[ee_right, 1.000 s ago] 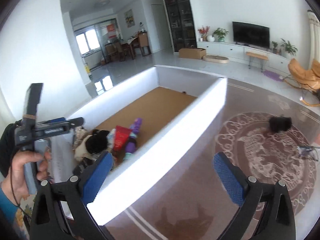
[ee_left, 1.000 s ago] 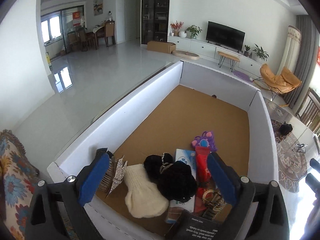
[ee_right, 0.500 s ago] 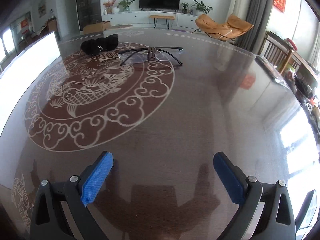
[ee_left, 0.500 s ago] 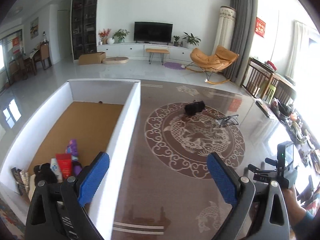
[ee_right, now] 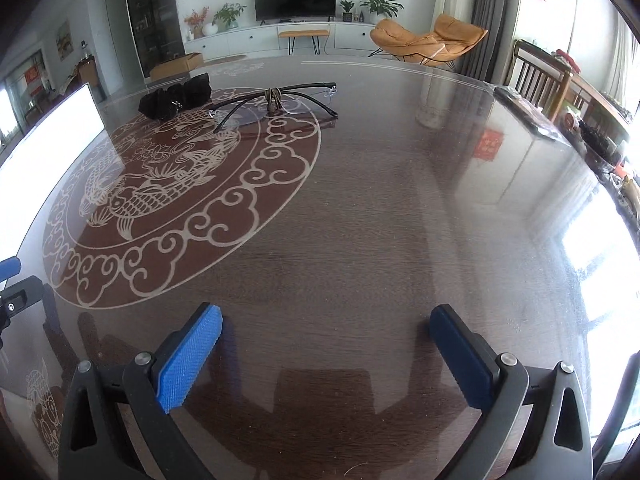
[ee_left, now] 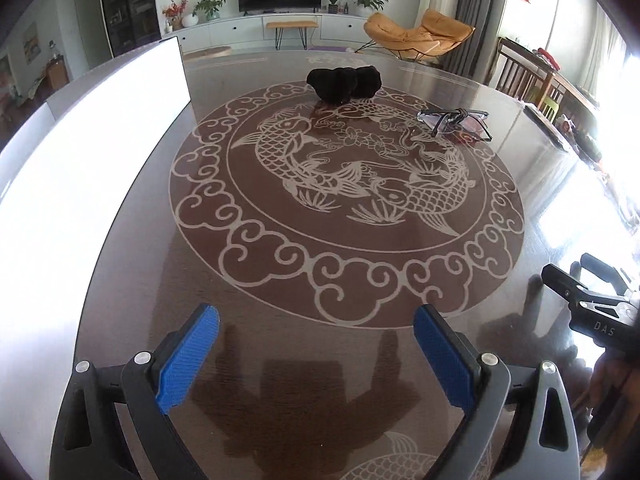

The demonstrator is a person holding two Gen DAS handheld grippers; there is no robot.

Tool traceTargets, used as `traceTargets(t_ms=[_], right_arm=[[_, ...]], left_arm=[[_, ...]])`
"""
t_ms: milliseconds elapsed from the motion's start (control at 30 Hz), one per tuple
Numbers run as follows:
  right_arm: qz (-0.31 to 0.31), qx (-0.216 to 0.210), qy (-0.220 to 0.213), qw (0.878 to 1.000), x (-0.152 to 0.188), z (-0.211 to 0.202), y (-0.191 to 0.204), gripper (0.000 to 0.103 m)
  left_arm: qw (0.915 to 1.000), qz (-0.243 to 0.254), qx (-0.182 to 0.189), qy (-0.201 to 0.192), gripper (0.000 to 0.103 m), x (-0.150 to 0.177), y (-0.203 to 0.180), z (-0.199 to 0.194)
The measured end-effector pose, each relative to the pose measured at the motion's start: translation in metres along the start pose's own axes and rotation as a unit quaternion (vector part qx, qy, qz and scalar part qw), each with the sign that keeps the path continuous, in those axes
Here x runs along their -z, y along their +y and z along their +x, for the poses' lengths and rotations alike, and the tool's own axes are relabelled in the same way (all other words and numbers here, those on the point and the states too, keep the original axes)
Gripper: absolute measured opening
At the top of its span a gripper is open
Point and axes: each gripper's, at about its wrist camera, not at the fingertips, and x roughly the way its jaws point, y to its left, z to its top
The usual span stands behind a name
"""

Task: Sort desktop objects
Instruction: 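Move both open tools back over the table toward the scrunchie and glasses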

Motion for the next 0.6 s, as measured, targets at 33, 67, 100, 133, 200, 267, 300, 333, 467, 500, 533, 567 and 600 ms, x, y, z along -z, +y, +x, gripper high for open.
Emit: traceTargets(t_ms=[33, 67, 100, 133, 200, 267, 300, 333, 467, 500, 533, 567, 600], right_arm=[[0.000, 0.000, 0.000, 1.000, -0.001, 0.000, 0.000, 0.103], [0.000, 0.000, 0.000, 1.000, 0.000, 0.000, 0.000, 0.103], [0.000, 0.000, 0.000, 1.000, 0.000, 0.000, 0.000, 0.103], [0.000, 0.000, 0.000, 1.000, 0.000, 0.000, 0.000, 0.103], [0.000, 0.000, 0.000, 1.000, 0.000, 0.000, 0.000, 0.103], [0.000, 0.000, 0.000, 1.000, 0.000, 0.000, 0.000, 0.103], [0.000, 0.000, 0.000, 1.000, 0.000, 0.000, 0.000, 0.103], [0.000, 0.000, 0.000, 1.000, 0.000, 0.000, 0.000, 0.103], [0.000, 0.000, 0.000, 1.000, 0.000, 0.000, 0.000, 0.103], [0.000, 0.000, 0.000, 1.000, 0.000, 0.000, 0.000, 0.103], [0.000, 0.000, 0.000, 1.000, 0.000, 0.000, 0.000, 0.103], [0.000, 0.000, 0.000, 1.000, 0.000, 0.000, 0.000, 0.103], [0.000, 0.000, 0.000, 1.000, 0.000, 0.000, 0.000, 0.103]], left_arm=[[1.0000, 0.002, -0.004, 0.002, 0.099, 0.000, 0.000, 0.003], [1.0000, 0.005, -0.008, 0.004, 0.099, 0.001, -0.001, 0.005], [0.9999, 0.008, -0.009, 0.005, 0.099, 0.001, -0.001, 0.007], [0.9999, 0.009, -0.011, 0.006, 0.099, 0.003, -0.001, 0.008], [0.9998, 0.010, -0.013, 0.009, 0.099, 0.005, 0.002, 0.011], [0.9997, 0.015, -0.019, 0.004, 0.099, 0.006, 0.003, 0.009], [0.9997, 0.014, -0.018, 0.003, 0.099, 0.006, 0.004, 0.010], [0.9997, 0.015, -0.019, 0.002, 0.099, 0.006, 0.005, 0.010], [0.9997, 0.018, -0.018, -0.001, 0.099, 0.005, 0.007, 0.010], [0.9997, 0.019, -0.017, -0.002, 0.100, 0.005, 0.008, 0.010], [0.9997, 0.020, -0.017, -0.002, 0.101, 0.005, 0.008, 0.010], [0.9997, 0.020, -0.016, -0.003, 0.102, 0.004, 0.008, 0.011], [0.9996, 0.021, -0.016, -0.003, 0.103, 0.004, 0.009, 0.012]])
